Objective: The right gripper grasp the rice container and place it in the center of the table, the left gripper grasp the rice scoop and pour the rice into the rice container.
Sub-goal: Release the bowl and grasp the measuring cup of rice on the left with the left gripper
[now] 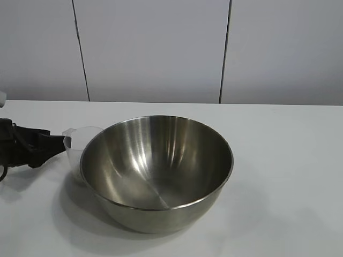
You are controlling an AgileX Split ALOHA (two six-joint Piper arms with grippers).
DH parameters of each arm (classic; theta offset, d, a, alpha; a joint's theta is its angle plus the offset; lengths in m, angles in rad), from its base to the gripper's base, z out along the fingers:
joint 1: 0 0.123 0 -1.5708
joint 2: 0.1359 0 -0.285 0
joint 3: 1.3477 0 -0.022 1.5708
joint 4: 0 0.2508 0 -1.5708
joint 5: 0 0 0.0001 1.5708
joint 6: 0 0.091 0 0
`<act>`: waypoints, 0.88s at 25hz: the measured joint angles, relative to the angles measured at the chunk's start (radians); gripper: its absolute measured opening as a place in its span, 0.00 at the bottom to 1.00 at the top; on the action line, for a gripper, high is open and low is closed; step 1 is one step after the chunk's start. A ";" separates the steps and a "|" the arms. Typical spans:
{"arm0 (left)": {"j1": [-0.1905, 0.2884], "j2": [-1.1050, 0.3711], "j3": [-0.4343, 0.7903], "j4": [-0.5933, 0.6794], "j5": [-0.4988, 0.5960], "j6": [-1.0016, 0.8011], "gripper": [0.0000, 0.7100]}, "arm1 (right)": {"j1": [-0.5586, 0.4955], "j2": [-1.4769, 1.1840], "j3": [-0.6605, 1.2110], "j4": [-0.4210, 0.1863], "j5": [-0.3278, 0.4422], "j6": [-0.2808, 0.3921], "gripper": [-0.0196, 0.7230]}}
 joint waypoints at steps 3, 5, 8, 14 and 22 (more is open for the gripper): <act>0.000 0.000 0.000 0.006 0.000 -0.003 0.67 | 0.000 0.000 0.000 0.000 0.000 0.000 0.68; 0.000 0.000 0.000 0.006 0.000 -0.003 0.67 | 0.000 0.000 0.000 0.000 0.000 0.000 0.68; 0.000 0.000 -0.005 0.006 0.000 0.001 0.67 | 0.000 0.000 0.000 0.000 0.000 0.000 0.68; 0.000 0.000 -0.008 0.005 0.000 0.004 0.67 | 0.000 0.000 0.000 0.000 0.000 0.000 0.68; 0.000 0.000 -0.008 0.013 0.000 0.004 0.67 | 0.000 0.000 0.000 0.000 -0.001 0.000 0.68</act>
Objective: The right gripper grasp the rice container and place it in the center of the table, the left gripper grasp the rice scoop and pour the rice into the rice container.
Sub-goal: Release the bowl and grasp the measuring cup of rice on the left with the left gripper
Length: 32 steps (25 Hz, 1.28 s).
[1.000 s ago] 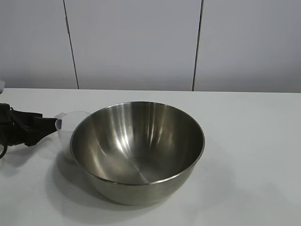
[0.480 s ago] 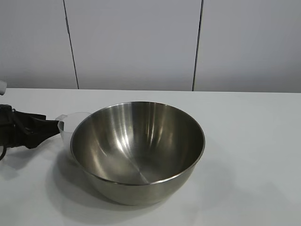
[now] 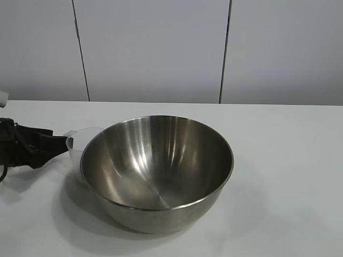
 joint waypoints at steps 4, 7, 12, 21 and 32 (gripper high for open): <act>0.000 0.000 -0.004 0.008 0.039 0.000 0.67 | 0.000 0.000 0.000 0.000 0.000 0.000 0.68; 0.000 0.000 -0.005 0.013 0.040 -0.008 0.67 | 0.000 0.000 0.000 0.000 0.000 0.000 0.68; 0.000 0.000 -0.008 0.003 0.017 -0.026 0.67 | 0.000 0.000 0.000 0.000 0.000 0.000 0.68; 0.000 0.073 -0.010 -0.022 0.003 -0.026 0.67 | 0.000 0.000 0.000 0.000 0.000 0.000 0.68; 0.000 0.073 -0.071 -0.014 0.002 -0.088 0.67 | 0.000 0.000 0.000 0.000 0.001 0.000 0.68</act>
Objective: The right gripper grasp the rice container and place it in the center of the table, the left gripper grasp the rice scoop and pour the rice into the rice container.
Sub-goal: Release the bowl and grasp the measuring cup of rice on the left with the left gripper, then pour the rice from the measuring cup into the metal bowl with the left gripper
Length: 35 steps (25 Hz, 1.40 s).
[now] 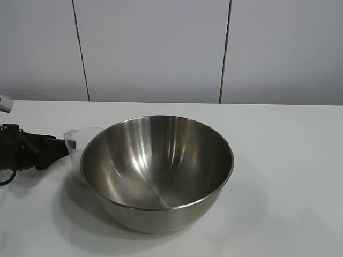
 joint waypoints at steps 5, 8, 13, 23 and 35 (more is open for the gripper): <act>0.000 0.000 -0.009 0.000 0.000 -0.010 0.66 | 0.000 0.000 0.000 0.000 0.000 0.000 0.68; 0.000 0.000 -0.009 0.000 0.000 -0.011 0.60 | 0.000 0.000 0.000 0.000 0.000 0.000 0.68; 0.000 0.000 -0.009 0.020 0.000 -0.010 0.16 | 0.000 0.000 0.000 0.000 0.000 0.000 0.68; 0.000 -0.033 -0.009 0.027 0.003 -0.003 0.01 | 0.000 0.000 0.000 0.000 -0.001 0.000 0.68; 0.000 -0.096 -0.041 0.041 0.027 0.037 0.01 | 0.000 0.000 0.000 0.000 -0.001 0.000 0.68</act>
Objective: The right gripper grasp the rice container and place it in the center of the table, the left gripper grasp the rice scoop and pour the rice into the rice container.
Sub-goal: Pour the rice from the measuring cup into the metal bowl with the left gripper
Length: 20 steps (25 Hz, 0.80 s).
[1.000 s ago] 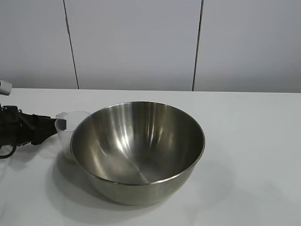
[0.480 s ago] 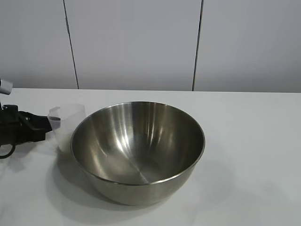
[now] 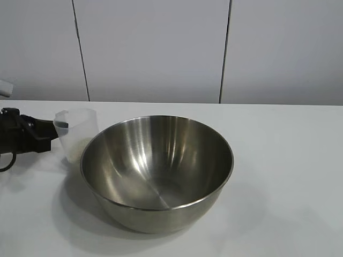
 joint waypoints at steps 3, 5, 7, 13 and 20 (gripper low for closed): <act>0.000 -0.101 -0.018 0.017 0.081 0.002 0.01 | 0.000 0.000 0.000 0.000 0.000 0.000 0.68; -0.005 -0.191 -0.019 0.030 0.144 0.004 0.01 | 0.000 0.000 0.000 0.000 0.000 0.000 0.68; -0.034 -0.275 -0.019 0.055 0.208 0.004 0.01 | 0.000 0.000 0.000 0.000 0.000 0.000 0.68; -0.252 -0.494 -0.019 0.104 0.430 0.014 0.01 | 0.000 0.000 0.000 0.000 0.000 0.000 0.68; -0.506 -0.573 -0.018 -0.039 0.734 0.256 0.01 | 0.000 0.000 0.000 0.000 0.001 0.000 0.68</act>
